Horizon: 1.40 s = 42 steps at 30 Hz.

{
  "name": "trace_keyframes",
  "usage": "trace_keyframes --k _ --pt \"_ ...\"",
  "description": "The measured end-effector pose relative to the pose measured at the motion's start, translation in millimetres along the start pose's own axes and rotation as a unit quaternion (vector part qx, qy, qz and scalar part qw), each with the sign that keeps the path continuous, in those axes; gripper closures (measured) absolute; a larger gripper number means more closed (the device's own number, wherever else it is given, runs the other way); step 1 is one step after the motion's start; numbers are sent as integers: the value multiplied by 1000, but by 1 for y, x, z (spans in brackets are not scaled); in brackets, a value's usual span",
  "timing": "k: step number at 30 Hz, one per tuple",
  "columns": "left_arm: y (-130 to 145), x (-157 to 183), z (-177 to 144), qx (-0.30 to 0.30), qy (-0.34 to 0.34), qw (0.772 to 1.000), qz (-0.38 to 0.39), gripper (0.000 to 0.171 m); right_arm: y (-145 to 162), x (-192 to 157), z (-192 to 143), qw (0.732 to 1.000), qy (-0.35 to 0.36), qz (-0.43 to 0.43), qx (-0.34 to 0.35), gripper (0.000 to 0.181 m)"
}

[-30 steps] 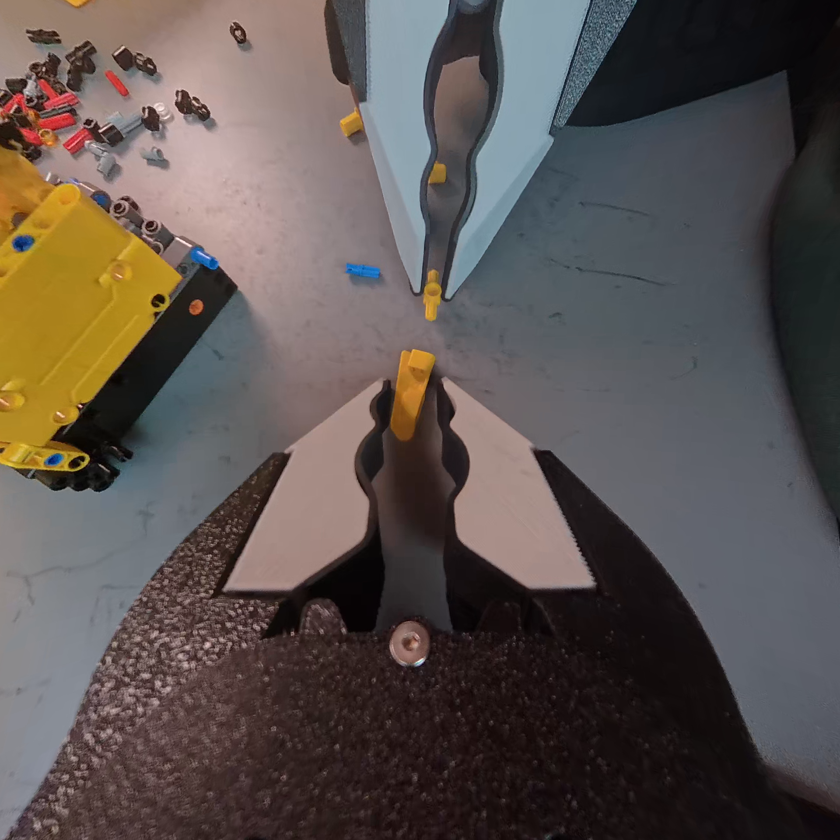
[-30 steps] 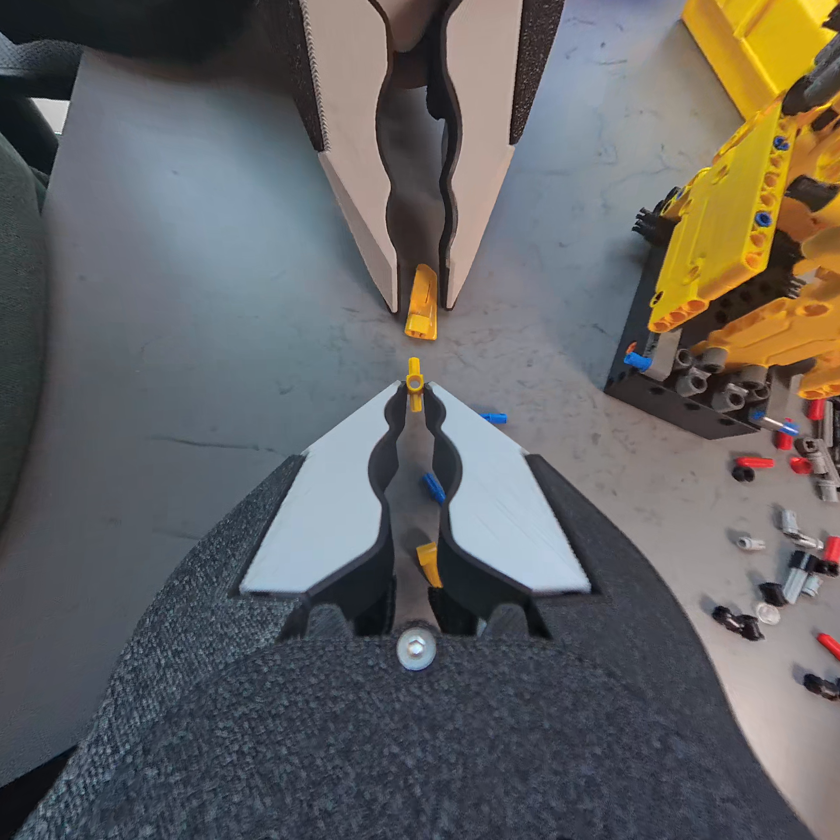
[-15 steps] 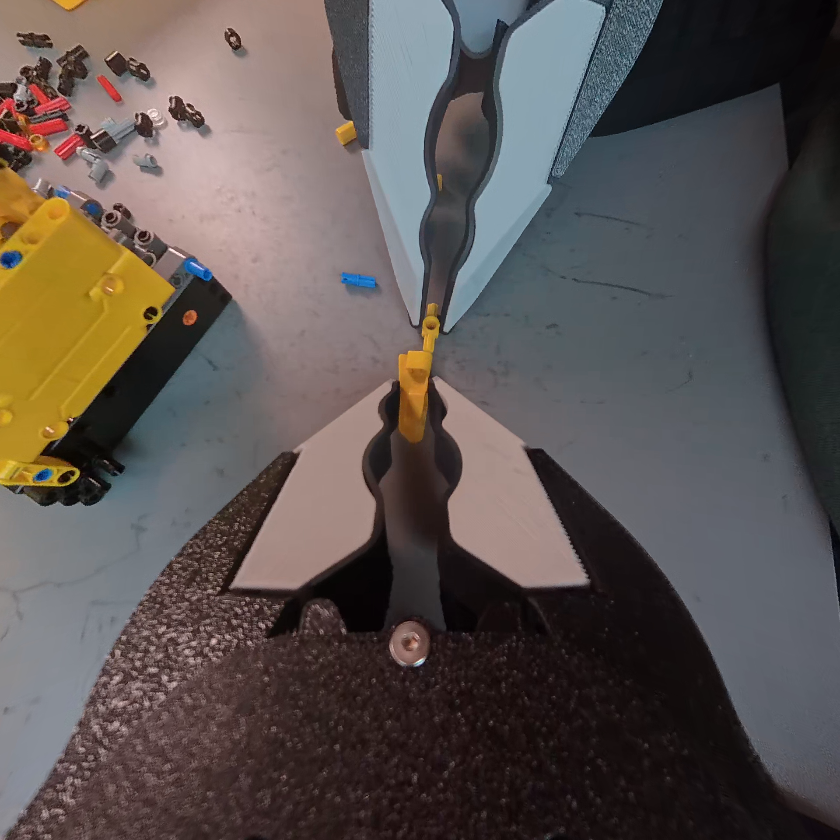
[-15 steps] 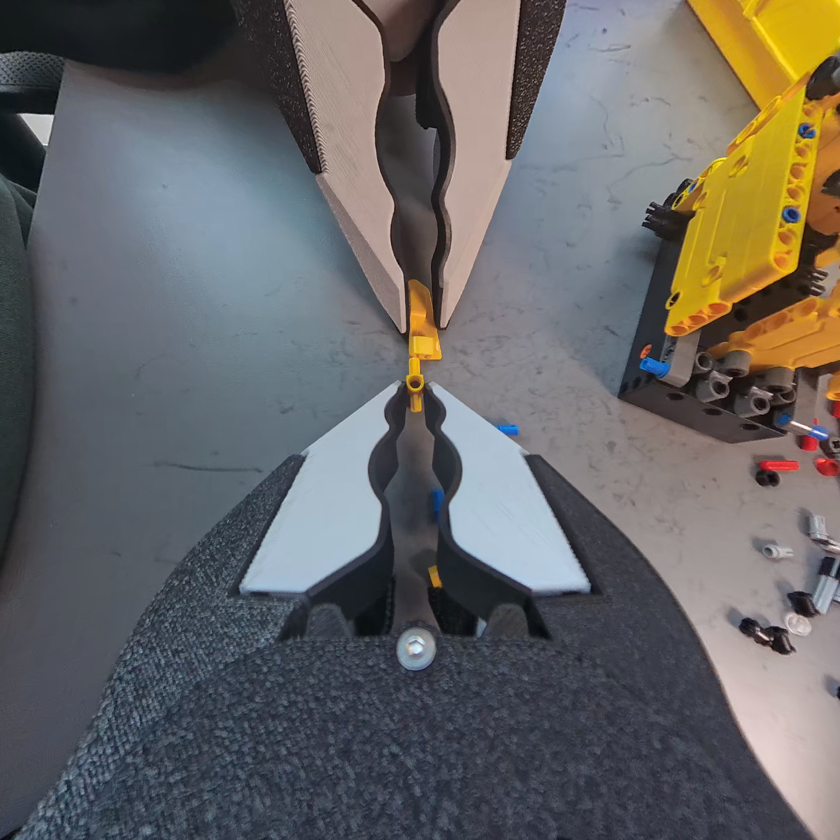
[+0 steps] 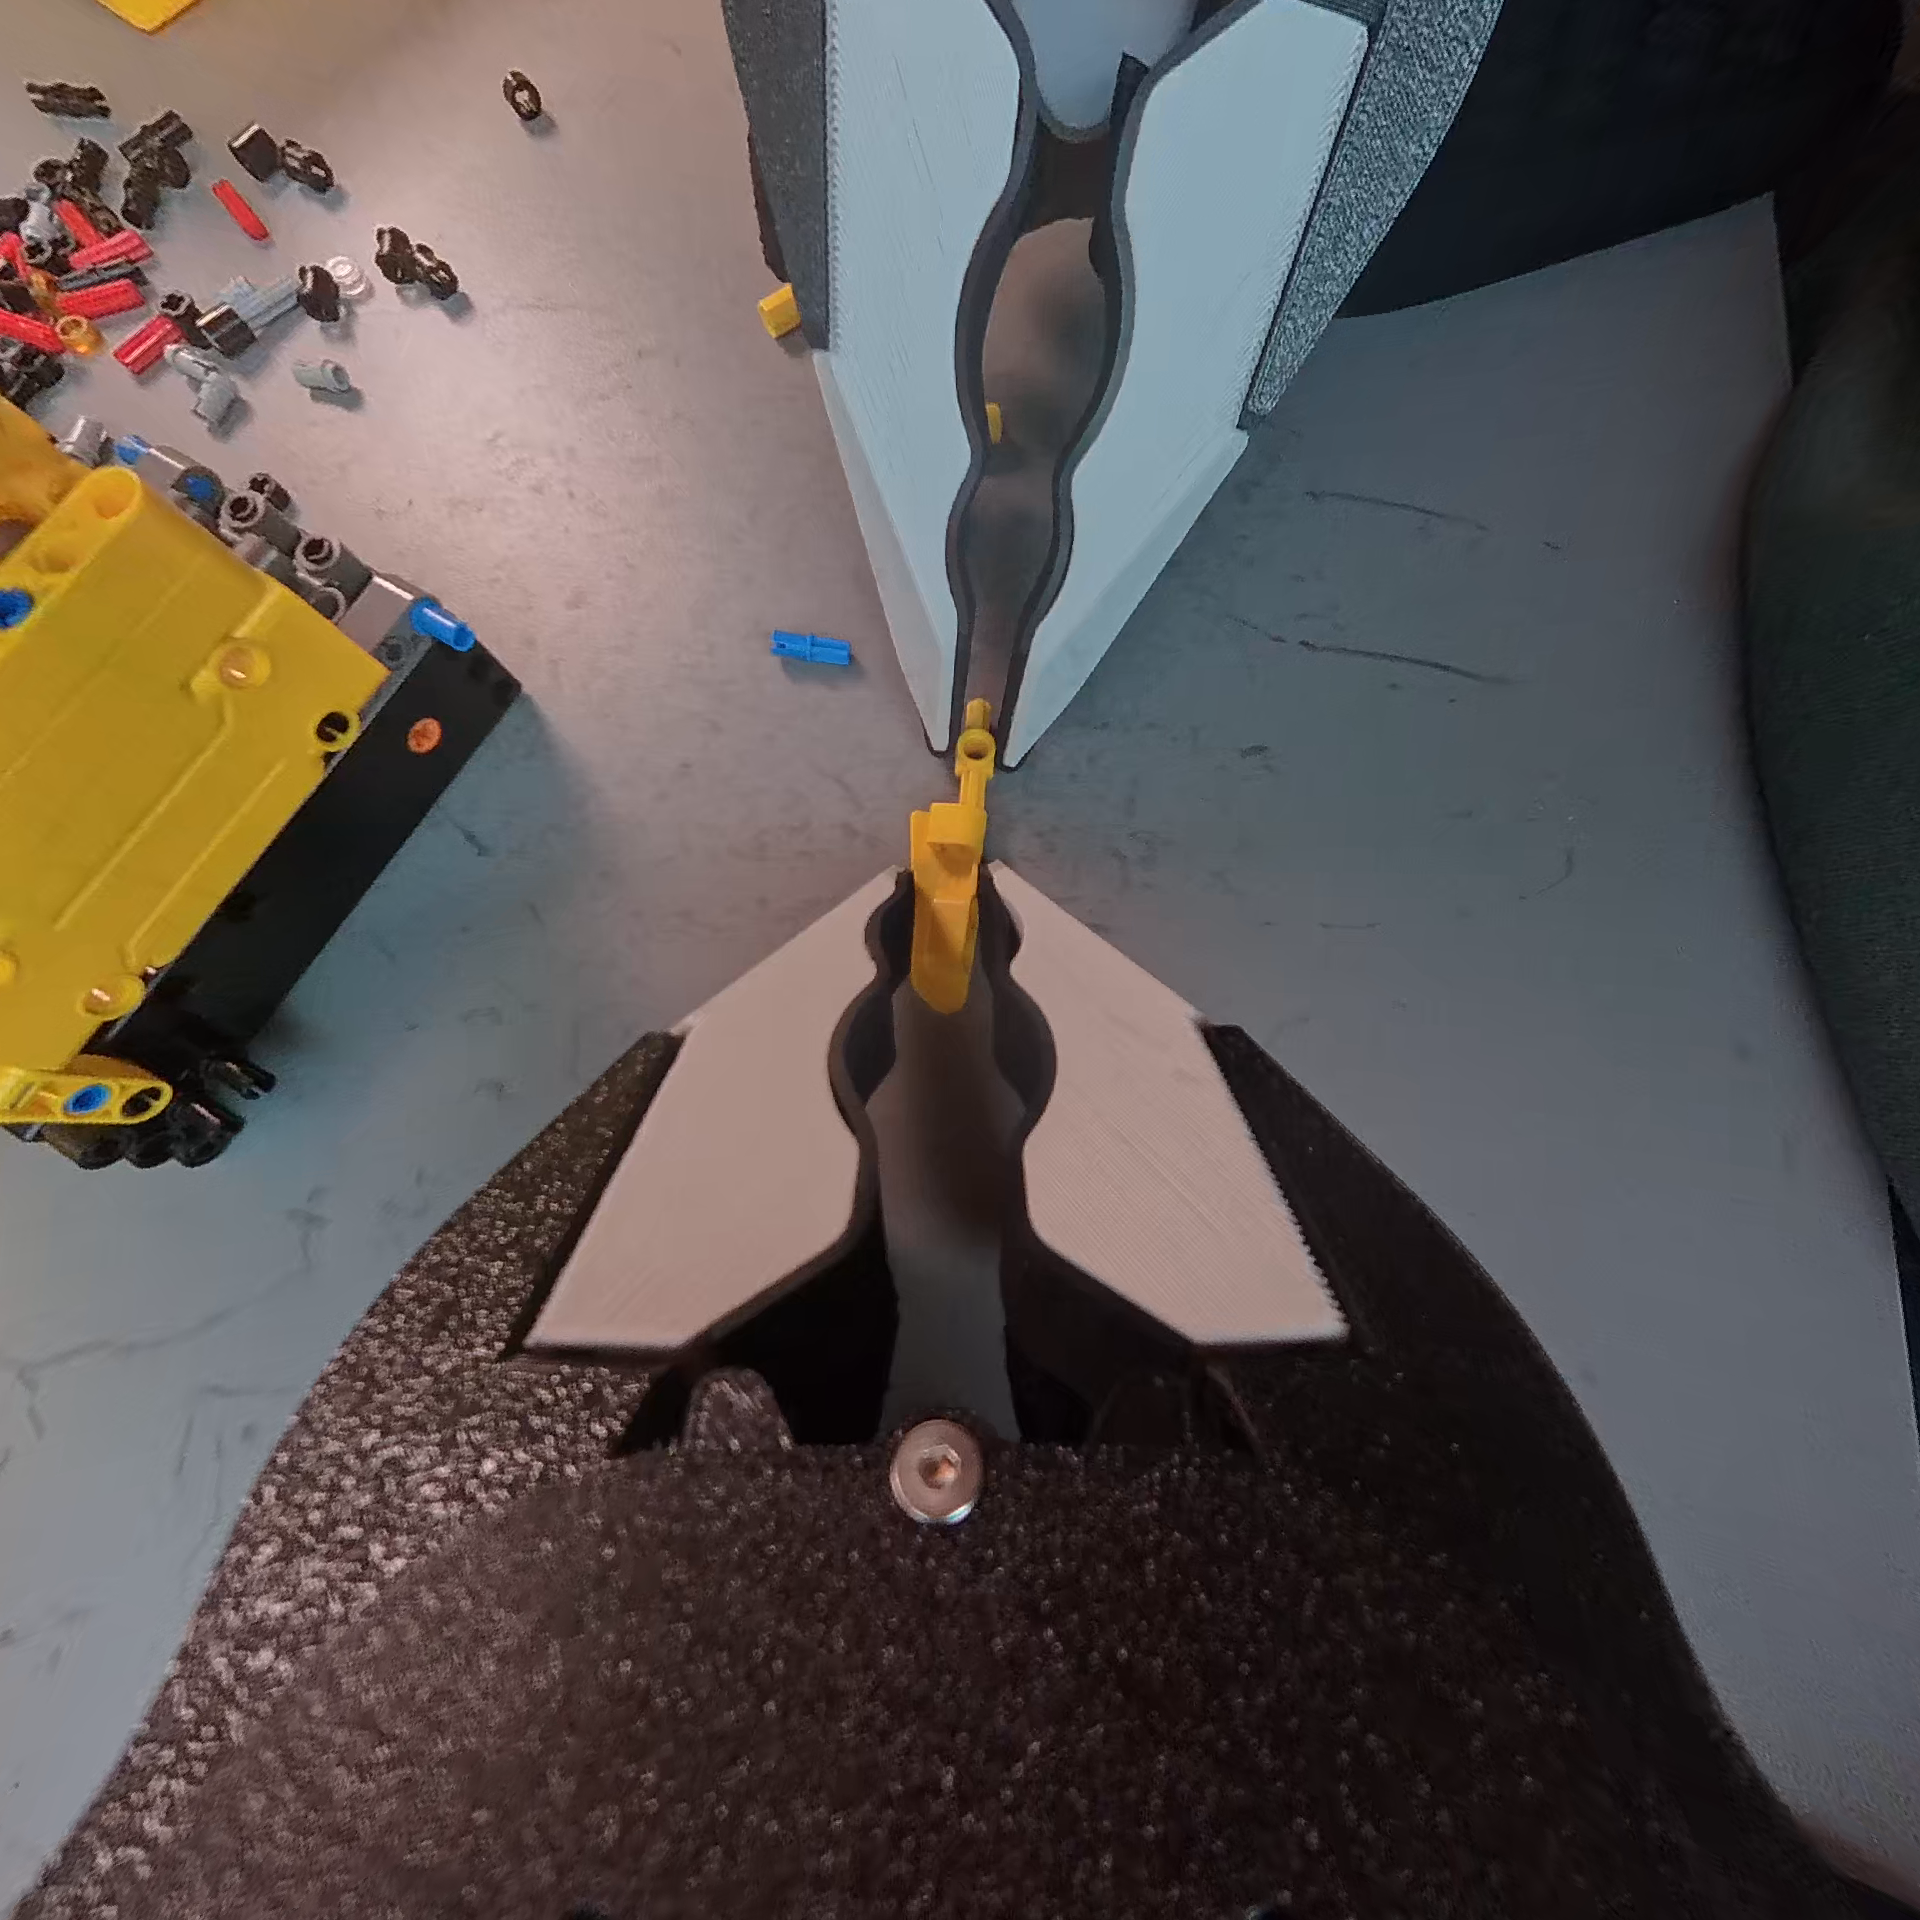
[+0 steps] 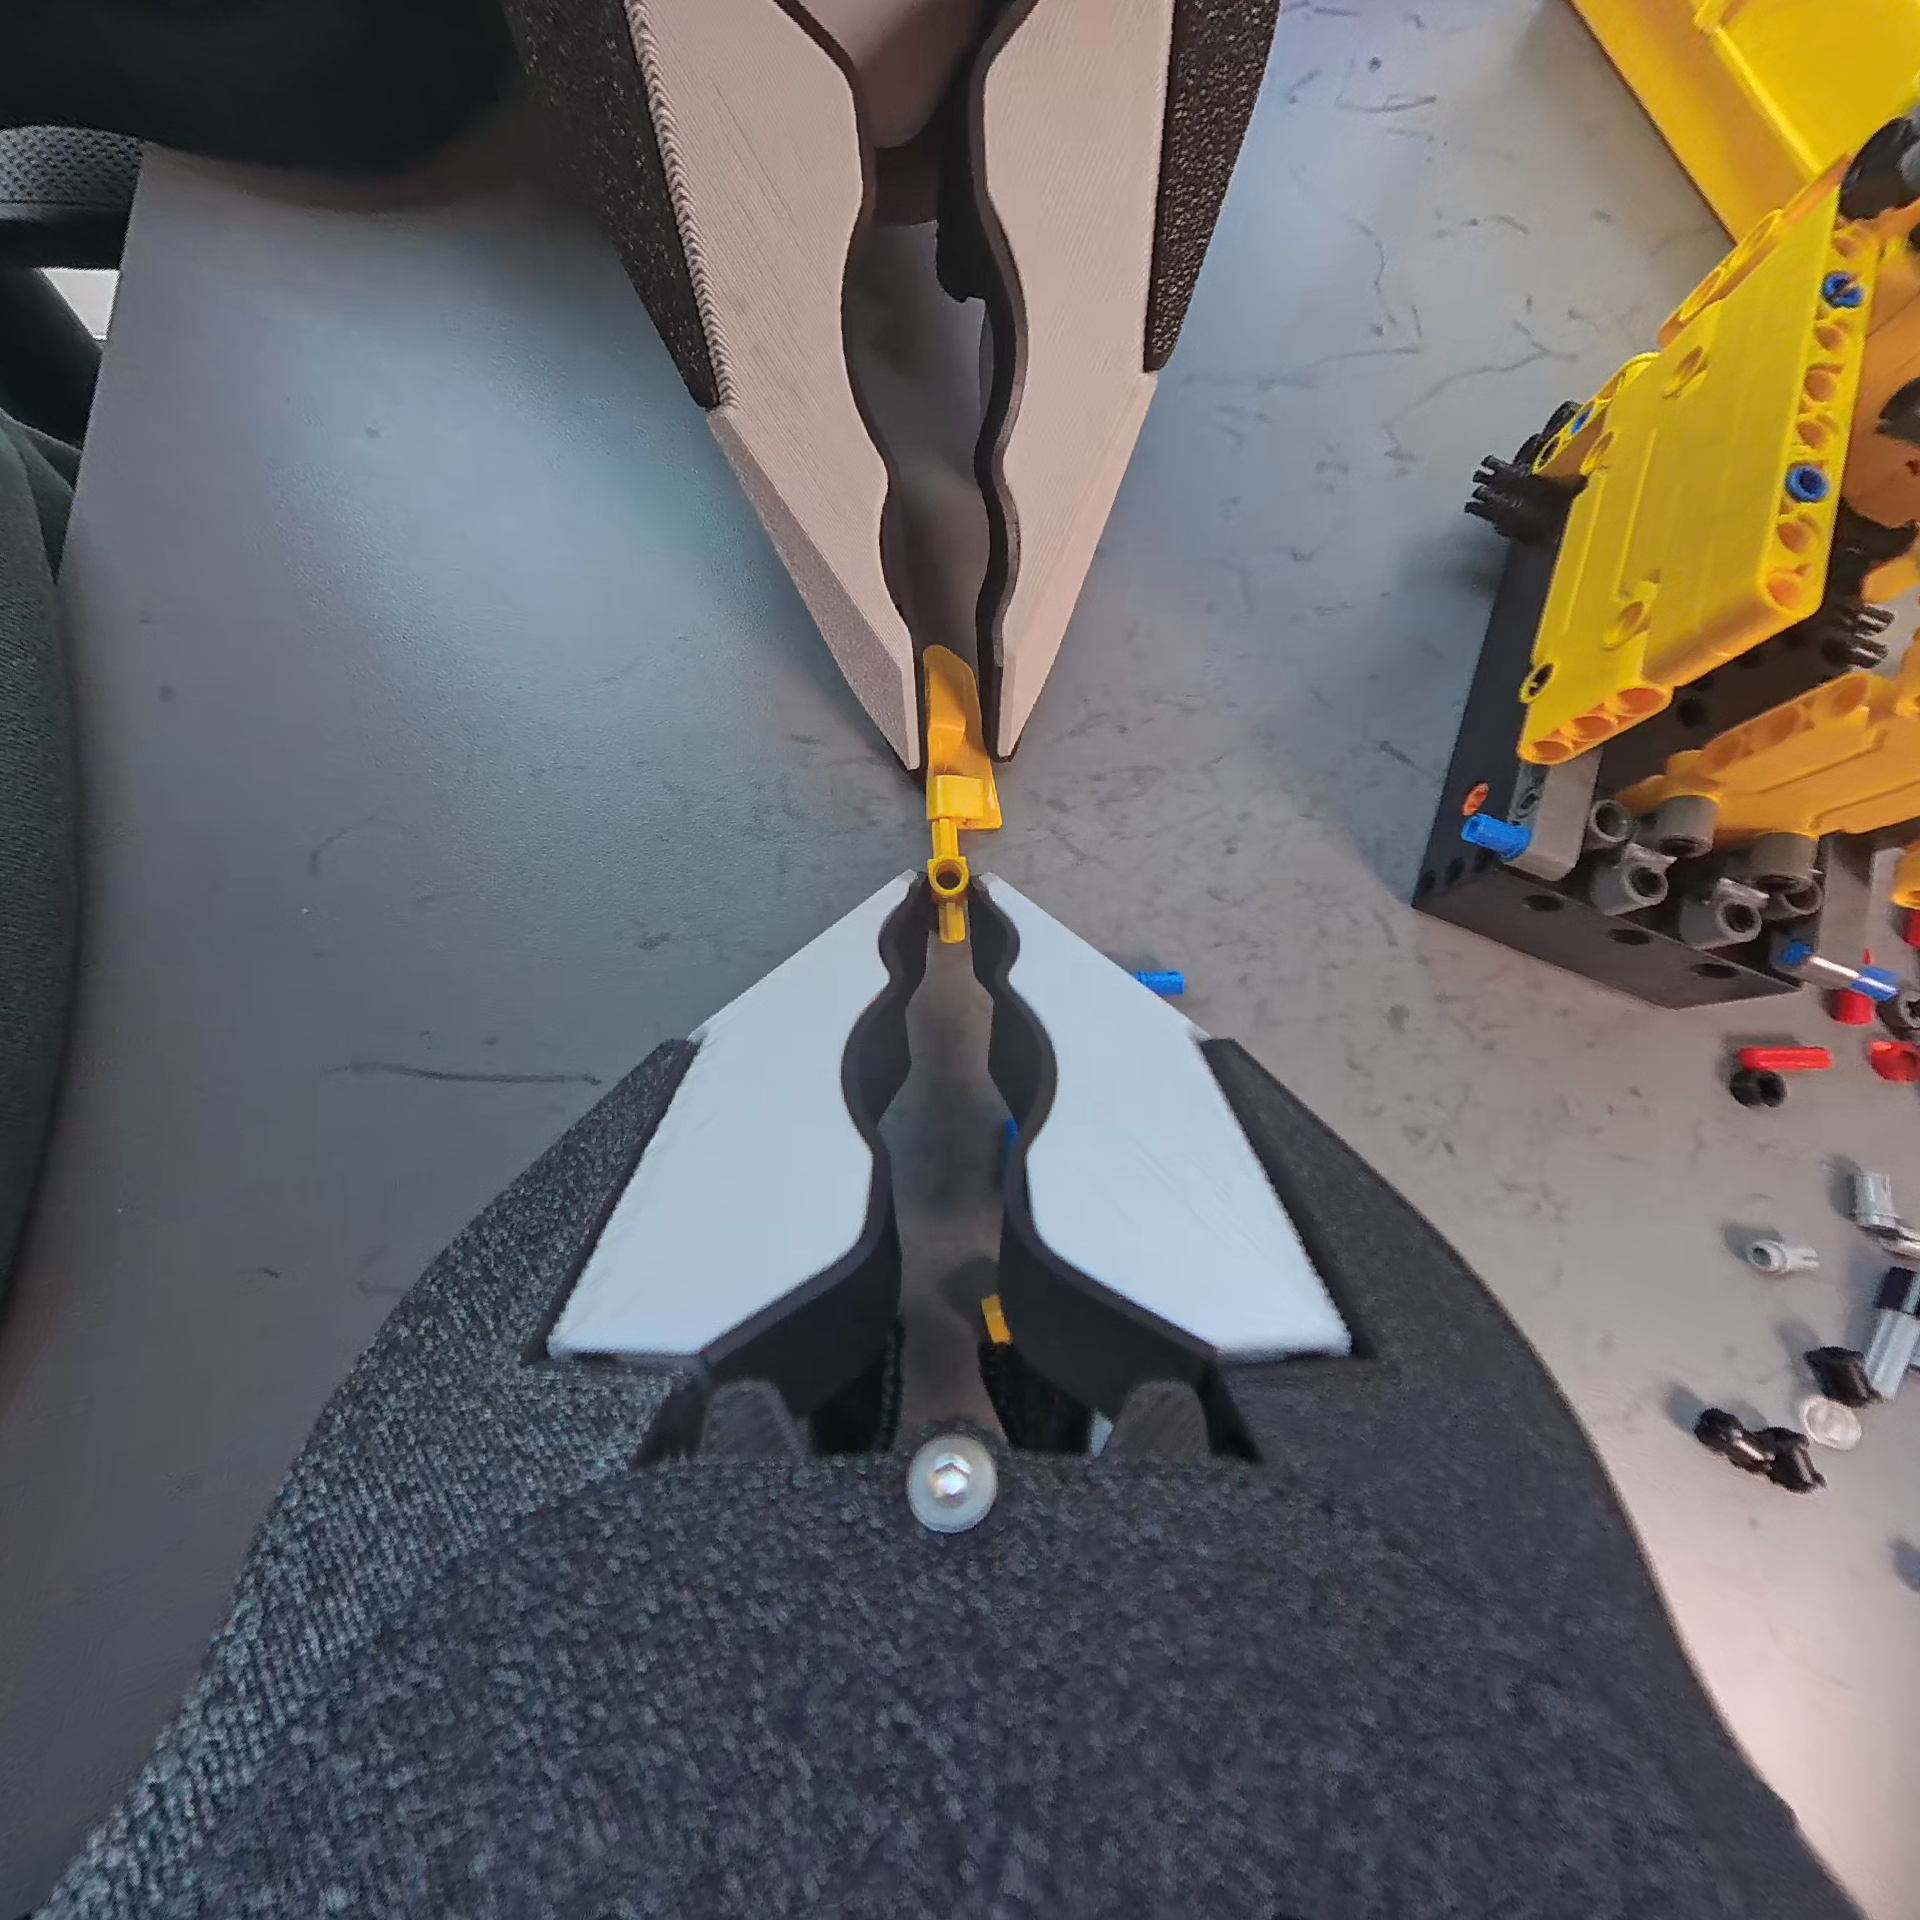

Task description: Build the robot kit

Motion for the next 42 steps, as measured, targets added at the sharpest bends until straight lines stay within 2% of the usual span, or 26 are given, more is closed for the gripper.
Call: trace_keyframes --k 4,22,33,36,39,42 --pt "-1 1 -1 7 10 1000 0 165 0 0 0 1000 -1 2 2 175" --pt "-1 4 1 3 13 1000 1 165 2 1 -1 1000 -4 0 5 175" --pt "0 4 -1 4 11 1000 -1 153 4 1 -2 1000 -5 -2 6 175" --pt "1 4 -4 15 35 999 -17 143 5 3 -4 1000 -3 -1 5 175" --pt "3 -3 -10 25 25 998 -44 144 7 4 -6 1000 -5 3 7 175" --pt "7 -5 -8 5 28 998 -55 150 7 4 -6 1000 -8 3 8 175"
Point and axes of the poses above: each gripper's, where its closed fingertips meet, z out along the fingers, y out of its underside, x = y × z across the jaws, the point moved 9 cm from there along -z, back along the fingers, and after that the axes turned 3 degrees about -z, right-handed, at the moved point
